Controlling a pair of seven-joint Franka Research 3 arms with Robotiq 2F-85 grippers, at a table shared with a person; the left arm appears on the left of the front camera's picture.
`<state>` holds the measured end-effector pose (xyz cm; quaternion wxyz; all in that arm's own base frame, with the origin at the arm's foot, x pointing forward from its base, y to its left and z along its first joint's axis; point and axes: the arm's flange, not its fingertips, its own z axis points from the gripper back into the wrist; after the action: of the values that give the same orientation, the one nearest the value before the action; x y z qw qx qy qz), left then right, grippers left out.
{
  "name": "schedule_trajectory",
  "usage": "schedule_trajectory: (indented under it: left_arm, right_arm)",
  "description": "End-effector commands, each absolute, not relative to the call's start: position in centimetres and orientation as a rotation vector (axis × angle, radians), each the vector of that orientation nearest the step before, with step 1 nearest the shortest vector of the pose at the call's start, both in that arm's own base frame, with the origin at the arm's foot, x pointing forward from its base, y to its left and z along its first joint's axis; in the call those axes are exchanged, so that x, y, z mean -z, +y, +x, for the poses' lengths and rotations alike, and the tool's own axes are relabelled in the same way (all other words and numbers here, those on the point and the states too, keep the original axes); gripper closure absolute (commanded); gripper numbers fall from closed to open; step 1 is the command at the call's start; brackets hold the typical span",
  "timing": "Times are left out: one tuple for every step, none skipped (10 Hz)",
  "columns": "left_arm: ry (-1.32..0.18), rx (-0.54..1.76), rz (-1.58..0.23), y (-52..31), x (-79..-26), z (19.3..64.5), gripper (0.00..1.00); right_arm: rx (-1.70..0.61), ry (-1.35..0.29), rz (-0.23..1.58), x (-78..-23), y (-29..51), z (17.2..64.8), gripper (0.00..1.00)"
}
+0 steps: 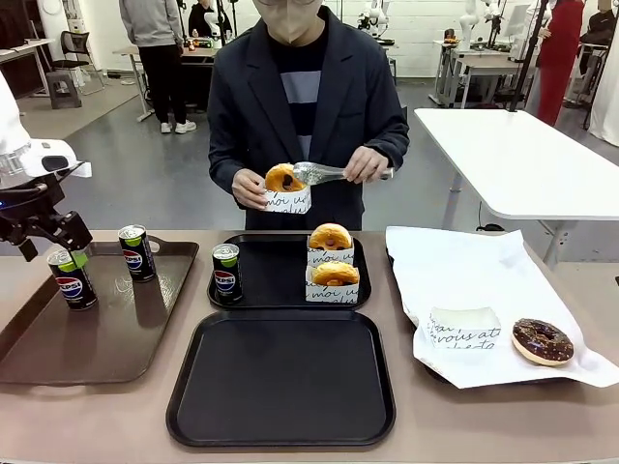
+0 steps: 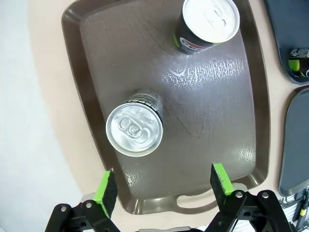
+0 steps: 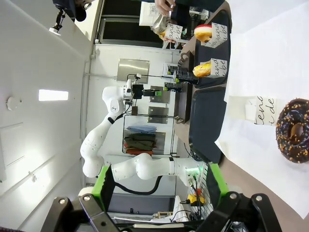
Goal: Set up donuts and drinks on trays.
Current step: Pick up one Pepsi coke from the Handle tray and place it on the Flat Tray without a Pepsi coke.
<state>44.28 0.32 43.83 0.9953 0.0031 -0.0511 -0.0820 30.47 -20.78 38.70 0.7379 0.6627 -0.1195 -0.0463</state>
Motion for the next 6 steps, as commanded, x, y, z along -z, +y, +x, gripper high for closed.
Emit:
schedule_trajectory:
  left_arm:
    - [-0.112, 0.153, -0.01, 1.3, -43.7, 44.2, 0.0]
    - [-0.112, 0.153, -0.01, 1.3, -43.7, 44.2, 0.0]
    - [-0.112, 0.153, -0.01, 1.3, -43.7, 44.2, 0.0]
    - [-0.102, 0.148, 0.002, 1.1, -43.8, 44.3, 0.0]
    - [-0.104, 0.149, 0.012, 1.5, -42.9, 45.4, 0.0]
    - [-0.113, 0.116, 0.02, 2.0, -42.4, 46.9, 0.0]
  right_arm:
    - [0.09, -0.277, 1.465, -38.7, -20.8, 30.4, 0.0]
    - [0.09, -0.277, 1.465, -38.7, -20.8, 30.4, 0.0]
    - [0.09, -0.277, 1.465, -38.7, -20.8, 30.4, 0.0]
    - [0.09, -0.277, 1.465, -38.7, -20.8, 30.4, 0.0]
    - [0.09, -0.277, 1.465, -38.7, -20.8, 30.4, 0.0]
    - [0.09, -0.277, 1.465, -38.7, -20.8, 30.4, 0.0]
